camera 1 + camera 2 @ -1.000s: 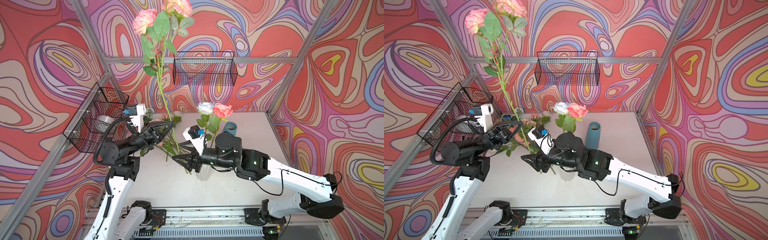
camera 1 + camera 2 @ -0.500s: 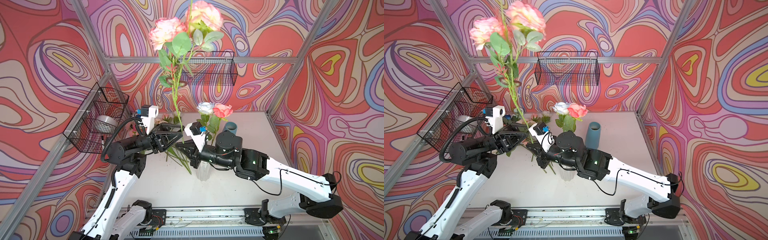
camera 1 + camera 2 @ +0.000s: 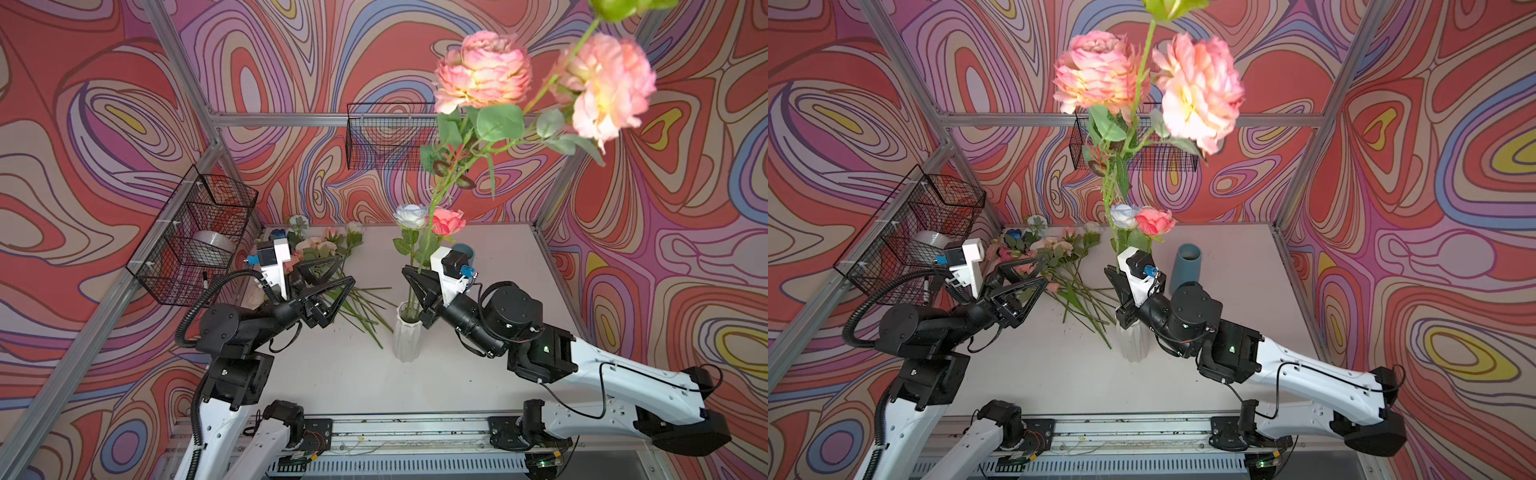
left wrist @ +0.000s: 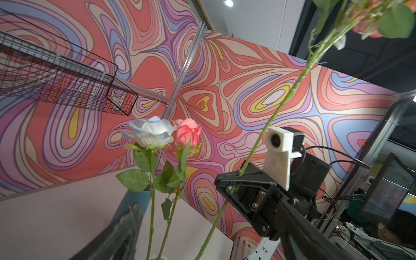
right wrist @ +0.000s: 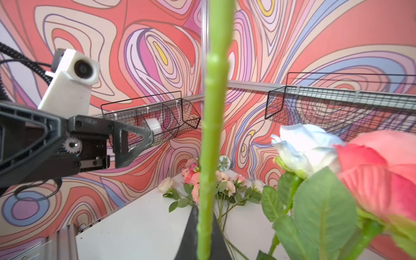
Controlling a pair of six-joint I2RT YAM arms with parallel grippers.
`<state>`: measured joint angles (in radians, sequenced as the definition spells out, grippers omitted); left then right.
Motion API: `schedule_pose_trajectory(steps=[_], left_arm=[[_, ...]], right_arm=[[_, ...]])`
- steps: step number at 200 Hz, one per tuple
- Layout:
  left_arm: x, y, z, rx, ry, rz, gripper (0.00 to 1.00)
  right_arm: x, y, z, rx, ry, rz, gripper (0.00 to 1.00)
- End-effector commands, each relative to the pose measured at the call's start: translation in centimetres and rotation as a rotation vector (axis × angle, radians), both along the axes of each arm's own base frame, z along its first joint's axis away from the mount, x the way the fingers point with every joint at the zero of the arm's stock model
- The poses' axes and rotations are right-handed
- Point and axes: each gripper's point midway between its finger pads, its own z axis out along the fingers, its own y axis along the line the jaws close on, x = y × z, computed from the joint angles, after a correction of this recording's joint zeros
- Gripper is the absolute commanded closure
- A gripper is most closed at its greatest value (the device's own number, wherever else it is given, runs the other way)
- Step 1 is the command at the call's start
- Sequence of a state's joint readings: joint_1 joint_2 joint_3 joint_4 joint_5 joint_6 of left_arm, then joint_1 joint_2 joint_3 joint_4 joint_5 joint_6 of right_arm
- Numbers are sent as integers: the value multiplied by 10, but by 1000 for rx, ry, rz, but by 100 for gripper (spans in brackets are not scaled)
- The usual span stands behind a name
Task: Arrange flowers in a vase
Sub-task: Place the flower in the vase.
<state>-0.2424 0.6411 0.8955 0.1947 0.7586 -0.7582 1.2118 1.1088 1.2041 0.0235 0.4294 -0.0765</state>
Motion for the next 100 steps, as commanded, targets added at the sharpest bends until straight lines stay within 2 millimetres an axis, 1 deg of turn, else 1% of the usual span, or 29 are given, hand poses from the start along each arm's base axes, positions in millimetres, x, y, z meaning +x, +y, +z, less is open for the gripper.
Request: schedule_pose_trajectory(steps=[1,22,51,80,100], left_arm=[[25,4,-40,49,112,88,6],[28,4,-52,52,147,90,7],[31,5,-61,54,168,99,7],[36,4,-69,62,191,101,7],[38,3,-73,62,206,97,7]], right_arm=[[14,-2,-6,-20,-71,-107,100],[19,1,-20,-30,-66,-128,100],[24,1,-53,-31,-21,-151,100],[26,-3,-86,-25,57,-171,100],[27,-10,-102,-24,108,-189,100]])
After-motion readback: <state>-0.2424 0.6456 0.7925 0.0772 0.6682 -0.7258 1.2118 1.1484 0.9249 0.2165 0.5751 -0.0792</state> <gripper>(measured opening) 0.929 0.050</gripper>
